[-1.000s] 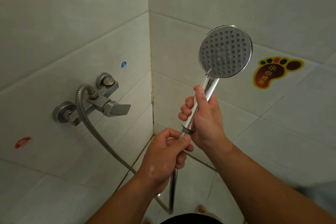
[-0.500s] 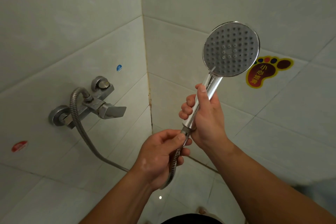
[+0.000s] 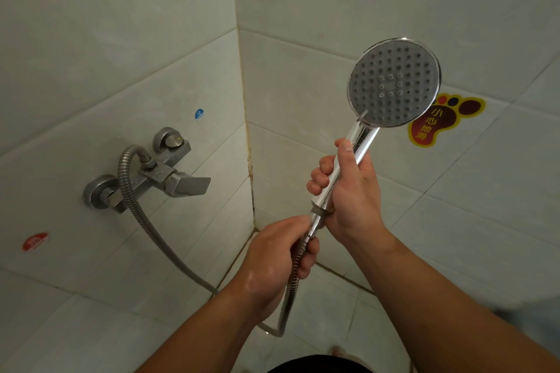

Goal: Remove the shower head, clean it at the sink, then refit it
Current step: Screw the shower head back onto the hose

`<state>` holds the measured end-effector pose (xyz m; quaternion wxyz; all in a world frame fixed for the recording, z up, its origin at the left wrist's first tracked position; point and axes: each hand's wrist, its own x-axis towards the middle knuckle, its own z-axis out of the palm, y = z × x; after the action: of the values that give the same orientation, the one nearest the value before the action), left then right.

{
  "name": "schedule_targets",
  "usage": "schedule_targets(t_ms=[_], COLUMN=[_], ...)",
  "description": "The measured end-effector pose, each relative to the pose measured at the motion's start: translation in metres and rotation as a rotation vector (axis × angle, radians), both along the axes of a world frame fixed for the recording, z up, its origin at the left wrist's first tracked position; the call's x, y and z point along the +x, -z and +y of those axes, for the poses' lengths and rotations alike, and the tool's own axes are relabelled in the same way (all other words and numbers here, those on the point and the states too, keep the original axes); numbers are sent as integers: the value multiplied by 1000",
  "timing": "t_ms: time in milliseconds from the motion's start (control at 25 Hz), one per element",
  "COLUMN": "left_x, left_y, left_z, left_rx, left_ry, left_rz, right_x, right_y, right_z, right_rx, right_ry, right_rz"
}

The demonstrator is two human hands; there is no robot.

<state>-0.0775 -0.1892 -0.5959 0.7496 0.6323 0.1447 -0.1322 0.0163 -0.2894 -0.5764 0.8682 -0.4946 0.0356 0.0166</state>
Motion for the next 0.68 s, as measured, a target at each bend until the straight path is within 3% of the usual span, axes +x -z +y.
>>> schedule_targets(t_ms=[80,320,520,680], left_x=[-1,4,6,8], left_y=[-1,6,3,5], left_z=[2,-2,3,3], left_rx=[-104,83,-198,-13], left_ry=[-16,-130,-17,-49], left_rz=[17,-28,98,4], right_x=[-1,-4,-2,-3], right_y=[0,0,2,4], right_z=[-1,1,-2,-2], right_rx=[9,-33,-27,-53], right_ry=[-3,-21,-64,-43], right_rz=[3,-29,-14,-25])
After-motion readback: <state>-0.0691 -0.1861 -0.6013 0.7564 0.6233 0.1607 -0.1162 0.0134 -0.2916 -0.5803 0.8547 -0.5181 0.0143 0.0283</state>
